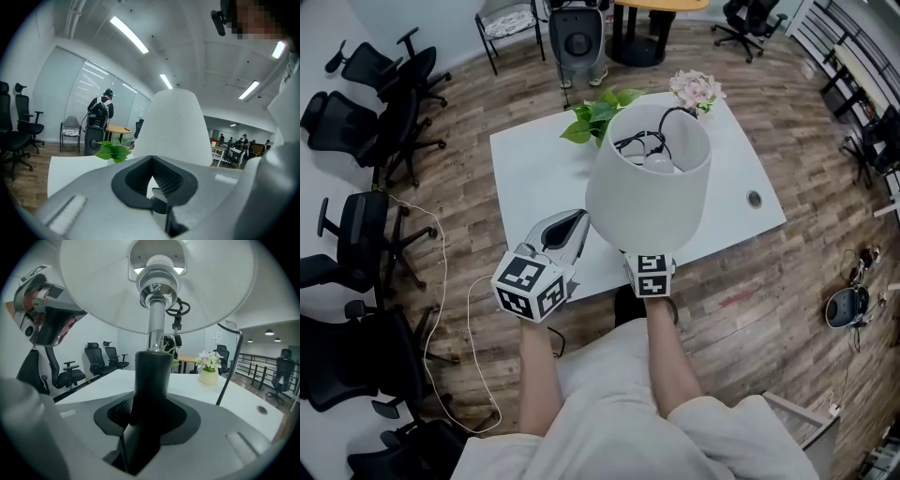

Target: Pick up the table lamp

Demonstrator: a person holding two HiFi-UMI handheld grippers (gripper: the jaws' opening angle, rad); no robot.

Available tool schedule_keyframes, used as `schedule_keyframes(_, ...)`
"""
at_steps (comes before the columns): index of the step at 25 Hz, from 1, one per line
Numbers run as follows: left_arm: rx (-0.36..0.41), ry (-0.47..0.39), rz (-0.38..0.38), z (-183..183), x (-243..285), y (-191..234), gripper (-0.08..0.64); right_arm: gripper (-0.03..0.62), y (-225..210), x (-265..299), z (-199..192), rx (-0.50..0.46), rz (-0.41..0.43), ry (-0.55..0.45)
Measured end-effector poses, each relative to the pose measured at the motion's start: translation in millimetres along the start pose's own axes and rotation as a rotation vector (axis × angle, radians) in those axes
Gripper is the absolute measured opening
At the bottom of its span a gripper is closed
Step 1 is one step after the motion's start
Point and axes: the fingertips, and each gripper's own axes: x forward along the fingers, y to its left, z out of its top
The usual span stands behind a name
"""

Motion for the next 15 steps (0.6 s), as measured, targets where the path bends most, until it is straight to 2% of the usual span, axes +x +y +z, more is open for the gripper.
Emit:
schedule_keyframes(3, 0.015, 0.041, 0.042, -0.7, -8.9, 6.9, 0.0, 0.183, 7.7, -7.7, 4.0, 0.011, 0.012, 0.015)
schedule_keyframes(6, -0.017, 0.056, 0.081, -3.8, -21.4, 18.0, 0.0, 0.183, 15.3, -15.5, 4.6, 0.014, 0.02, 0.038)
schedule_keyframes(15, -0.045, 0.114, 0.075, -30.8, -53.8, 9.3, 0.0, 0.183, 29.7, -51.4, -0.3, 0.069, 0.003, 0.05)
